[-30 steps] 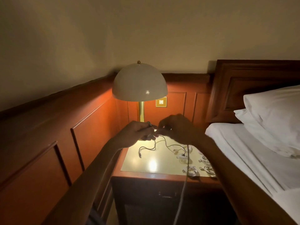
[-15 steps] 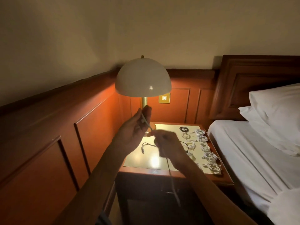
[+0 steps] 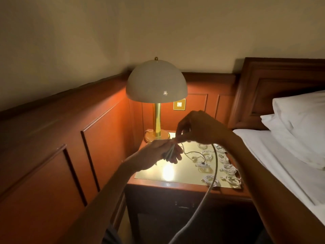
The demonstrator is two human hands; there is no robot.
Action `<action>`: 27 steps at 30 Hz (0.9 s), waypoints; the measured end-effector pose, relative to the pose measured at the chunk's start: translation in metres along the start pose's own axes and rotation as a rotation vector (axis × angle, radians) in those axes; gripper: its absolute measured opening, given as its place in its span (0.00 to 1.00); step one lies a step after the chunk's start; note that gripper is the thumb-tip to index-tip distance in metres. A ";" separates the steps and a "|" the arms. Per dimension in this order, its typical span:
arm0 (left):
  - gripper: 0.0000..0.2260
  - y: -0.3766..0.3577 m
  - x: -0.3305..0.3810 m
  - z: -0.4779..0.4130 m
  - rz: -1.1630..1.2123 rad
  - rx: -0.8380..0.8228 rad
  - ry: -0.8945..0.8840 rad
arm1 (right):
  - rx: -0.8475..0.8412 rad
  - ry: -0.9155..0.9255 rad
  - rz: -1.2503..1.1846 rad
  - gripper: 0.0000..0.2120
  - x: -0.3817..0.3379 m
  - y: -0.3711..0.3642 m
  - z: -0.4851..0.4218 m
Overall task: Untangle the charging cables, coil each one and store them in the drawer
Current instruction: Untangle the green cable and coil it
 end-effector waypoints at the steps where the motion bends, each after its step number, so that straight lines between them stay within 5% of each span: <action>1: 0.18 0.000 0.005 0.004 0.144 -0.071 0.045 | 0.004 -0.016 -0.123 0.09 0.002 0.005 -0.001; 4: 0.16 0.004 0.019 0.015 0.508 -0.198 0.099 | 0.129 -0.170 -0.584 0.14 0.014 -0.007 0.002; 6: 0.10 0.003 0.022 0.016 0.774 -0.163 0.173 | 0.236 -0.312 -0.810 0.08 0.022 -0.034 0.008; 10: 0.09 0.008 -0.004 -0.006 1.169 0.401 0.399 | 0.376 -0.544 -0.788 0.11 0.031 -0.096 0.039; 13: 0.08 0.016 -0.028 -0.013 0.899 0.703 0.311 | 0.335 -0.548 -0.659 0.08 0.031 -0.121 0.061; 17: 0.10 0.013 -0.052 -0.011 0.184 0.991 0.004 | 0.221 -0.377 -0.369 0.07 0.022 -0.122 0.065; 19: 0.12 0.010 -0.049 -0.012 -0.203 0.914 -0.173 | 0.210 -0.259 -0.129 0.07 0.021 -0.107 0.056; 21: 0.10 0.005 -0.049 -0.014 -0.397 0.635 -0.196 | 0.221 -0.173 0.025 0.09 0.026 -0.082 0.041; 24: 0.14 0.000 -0.041 -0.008 -0.074 0.154 0.016 | 0.149 -0.117 -0.006 0.09 0.037 -0.041 0.019; 27: 0.17 0.005 -0.023 -0.002 0.260 -0.061 0.202 | 0.112 -0.107 -0.253 0.09 0.043 -0.030 0.009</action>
Point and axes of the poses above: each hand's wrist, its own z-axis away from the middle knuckle, its own y-axis out of the back of the hand, x = y × z, the point moved 3 cm from there along -z, towards the middle knuckle, and after that the axes turned 15 degrees about x, right-handed, at the moved point
